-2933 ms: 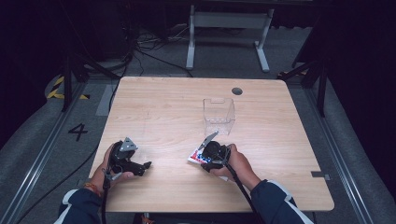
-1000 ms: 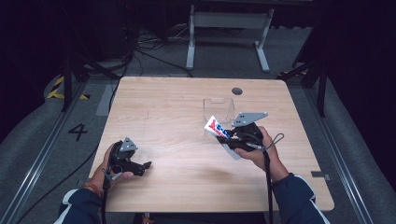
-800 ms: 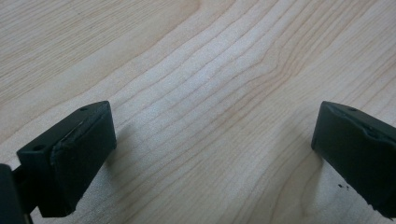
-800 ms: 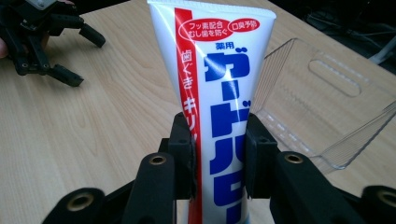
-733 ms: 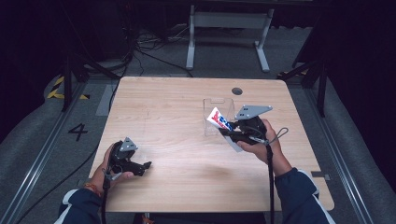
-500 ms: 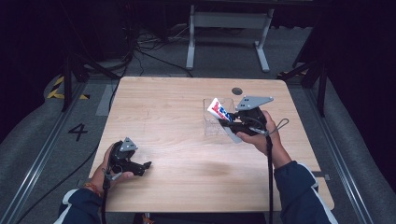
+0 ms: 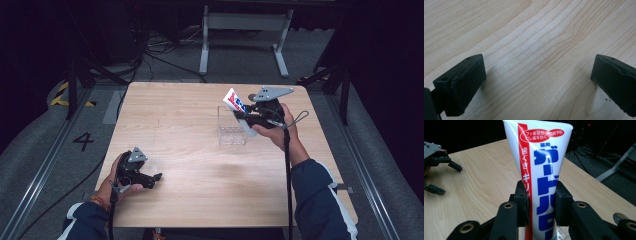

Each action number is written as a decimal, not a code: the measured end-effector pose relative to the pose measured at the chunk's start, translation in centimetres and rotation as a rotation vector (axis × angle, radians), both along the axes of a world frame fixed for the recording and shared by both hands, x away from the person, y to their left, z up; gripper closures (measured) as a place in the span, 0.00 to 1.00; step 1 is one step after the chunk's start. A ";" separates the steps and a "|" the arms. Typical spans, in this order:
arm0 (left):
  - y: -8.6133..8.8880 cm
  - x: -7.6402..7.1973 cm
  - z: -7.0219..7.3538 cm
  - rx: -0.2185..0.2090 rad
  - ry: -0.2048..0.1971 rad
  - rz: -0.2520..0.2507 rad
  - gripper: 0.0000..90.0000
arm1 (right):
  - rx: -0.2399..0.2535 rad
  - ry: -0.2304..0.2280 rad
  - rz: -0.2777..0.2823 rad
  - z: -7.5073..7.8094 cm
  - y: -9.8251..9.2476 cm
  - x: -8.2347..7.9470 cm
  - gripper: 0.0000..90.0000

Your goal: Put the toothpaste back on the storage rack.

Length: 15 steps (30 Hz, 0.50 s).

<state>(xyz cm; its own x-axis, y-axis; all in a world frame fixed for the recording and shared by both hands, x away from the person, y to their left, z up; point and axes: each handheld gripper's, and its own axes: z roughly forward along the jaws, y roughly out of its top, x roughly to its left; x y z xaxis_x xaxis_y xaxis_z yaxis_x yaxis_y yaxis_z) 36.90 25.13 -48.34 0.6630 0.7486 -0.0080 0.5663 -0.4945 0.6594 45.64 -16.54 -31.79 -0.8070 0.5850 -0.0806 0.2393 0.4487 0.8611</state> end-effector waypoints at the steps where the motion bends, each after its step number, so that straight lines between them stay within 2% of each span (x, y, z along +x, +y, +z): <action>1: 0.0 0.0 0.0 0.001 -0.002 -0.002 0.00 | 0.002 -0.005 0.001 0.0 0.0 0.3 0.78; 4: 0.0 0.0 0.0 0.004 0.002 -0.005 0.00 | 0.012 -0.018 0.003 0.0 0.2 1.0 0.78; 10: 0.0 0.0 0.1 0.004 0.002 -0.005 0.00 | 0.029 -0.007 0.002 -0.3 0.3 2.1 0.78; 15: 0.0 0.0 0.0 0.001 -0.001 -0.004 0.00 | 0.035 -0.003 -0.011 -1.2 0.5 3.6 0.78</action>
<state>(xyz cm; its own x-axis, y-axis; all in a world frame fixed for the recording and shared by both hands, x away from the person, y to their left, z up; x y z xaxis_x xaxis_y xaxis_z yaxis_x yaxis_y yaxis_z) 36.94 25.15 -48.29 0.6658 0.7461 -0.0066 0.5639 -0.4974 0.6592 49.27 -16.06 -33.03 -0.8005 0.5961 -0.0626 0.2413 0.4160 0.8768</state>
